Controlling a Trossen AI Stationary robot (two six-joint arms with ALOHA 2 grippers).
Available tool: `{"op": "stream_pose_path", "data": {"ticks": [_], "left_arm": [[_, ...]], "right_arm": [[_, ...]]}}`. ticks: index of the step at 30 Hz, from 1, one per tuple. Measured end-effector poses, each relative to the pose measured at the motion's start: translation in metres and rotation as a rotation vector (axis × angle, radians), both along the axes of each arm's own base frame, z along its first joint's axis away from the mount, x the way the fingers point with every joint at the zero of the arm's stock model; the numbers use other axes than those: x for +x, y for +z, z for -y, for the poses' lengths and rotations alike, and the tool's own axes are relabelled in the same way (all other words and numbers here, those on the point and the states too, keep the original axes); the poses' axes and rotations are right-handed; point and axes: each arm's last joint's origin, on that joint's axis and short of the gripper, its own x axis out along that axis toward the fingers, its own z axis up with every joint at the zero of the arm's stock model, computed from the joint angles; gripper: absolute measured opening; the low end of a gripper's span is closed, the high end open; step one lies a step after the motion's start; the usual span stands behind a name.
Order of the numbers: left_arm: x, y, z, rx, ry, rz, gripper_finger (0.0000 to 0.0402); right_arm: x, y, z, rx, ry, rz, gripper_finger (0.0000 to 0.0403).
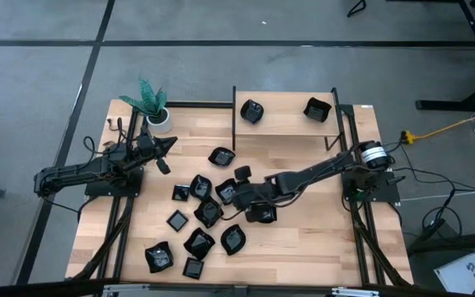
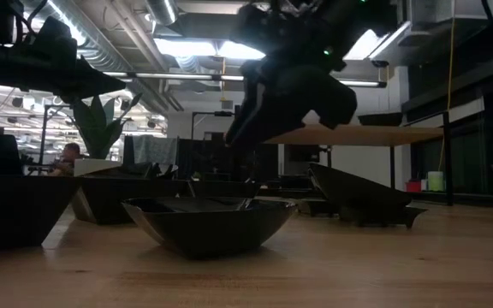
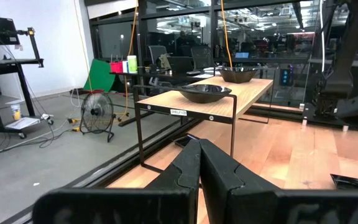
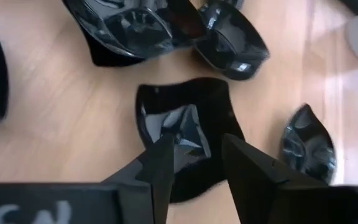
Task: Pick & Place Mini shaped plates
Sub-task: Stack the black distorted square plate on top of the black distorted square plate on the shelf
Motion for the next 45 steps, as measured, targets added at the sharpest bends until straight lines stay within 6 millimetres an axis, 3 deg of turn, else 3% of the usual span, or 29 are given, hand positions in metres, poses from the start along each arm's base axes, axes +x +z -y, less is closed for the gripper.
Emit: {"op": "stream_pose_path", "data": {"ticks": [12, 27, 34, 37, 45], "left_arm": [[0.0, 0.0, 0.0, 0.0, 0.0, 0.0, 0.0004], [0.0, 0.0, 0.0, 0.0, 0.0, 0.0, 0.0004], [0.0, 0.0, 0.0, 0.0, 0.0, 0.0, 0.0004], [0.0, 0.0, 0.0, 0.0, 0.0, 0.001, 0.0004], [0.0, 0.0, 0.0, 0.0, 0.0, 0.0, 0.0004]], "right_arm": [[0.027, 0.003, -0.008, 0.045, -0.017, -0.198, 0.0122], [0.034, -0.025, -0.008, 0.1, -0.037, -0.257, 0.0122], [0.035, -0.026, -0.003, 0.091, -0.048, -0.257, 0.012], [0.035, -0.026, -0.002, 0.095, -0.054, -0.257, 0.0102], [0.035, -0.026, 0.001, 0.092, -0.065, -0.261, 0.0008]]}}
